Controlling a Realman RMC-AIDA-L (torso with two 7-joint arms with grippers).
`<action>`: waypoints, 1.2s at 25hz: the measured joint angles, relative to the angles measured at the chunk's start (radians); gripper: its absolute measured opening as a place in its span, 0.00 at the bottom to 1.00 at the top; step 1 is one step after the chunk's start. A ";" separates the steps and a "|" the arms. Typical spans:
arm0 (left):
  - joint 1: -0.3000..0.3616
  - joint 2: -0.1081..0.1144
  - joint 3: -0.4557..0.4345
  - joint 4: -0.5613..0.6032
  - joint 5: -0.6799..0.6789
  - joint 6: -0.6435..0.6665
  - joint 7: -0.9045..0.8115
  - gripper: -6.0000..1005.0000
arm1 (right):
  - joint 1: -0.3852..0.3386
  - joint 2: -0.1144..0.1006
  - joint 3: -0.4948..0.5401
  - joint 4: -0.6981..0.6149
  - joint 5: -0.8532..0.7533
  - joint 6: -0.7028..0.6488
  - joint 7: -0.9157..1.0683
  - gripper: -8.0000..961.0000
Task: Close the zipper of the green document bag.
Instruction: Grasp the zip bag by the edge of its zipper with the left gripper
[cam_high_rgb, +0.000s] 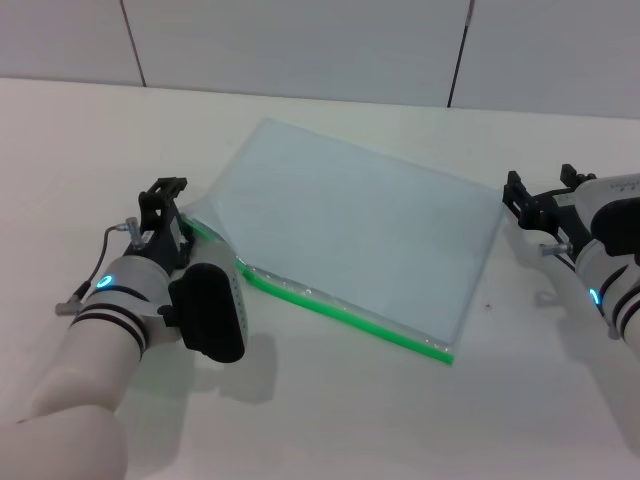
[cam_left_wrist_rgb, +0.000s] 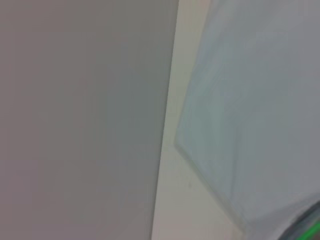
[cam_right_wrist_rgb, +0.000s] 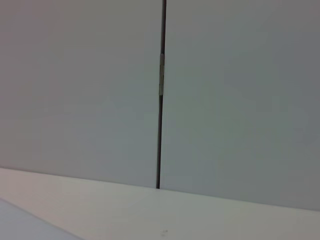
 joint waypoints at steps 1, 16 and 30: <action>-0.002 0.000 0.000 0.000 0.000 0.000 0.000 0.51 | 0.000 0.000 0.000 0.000 0.000 0.000 0.000 0.74; -0.007 0.000 0.000 0.000 0.012 0.014 0.001 0.51 | 0.000 0.000 0.000 -0.001 -0.004 0.000 0.000 0.74; -0.008 0.000 0.000 0.003 0.039 0.037 0.032 0.51 | 0.001 0.000 0.000 0.000 -0.005 0.000 -0.001 0.74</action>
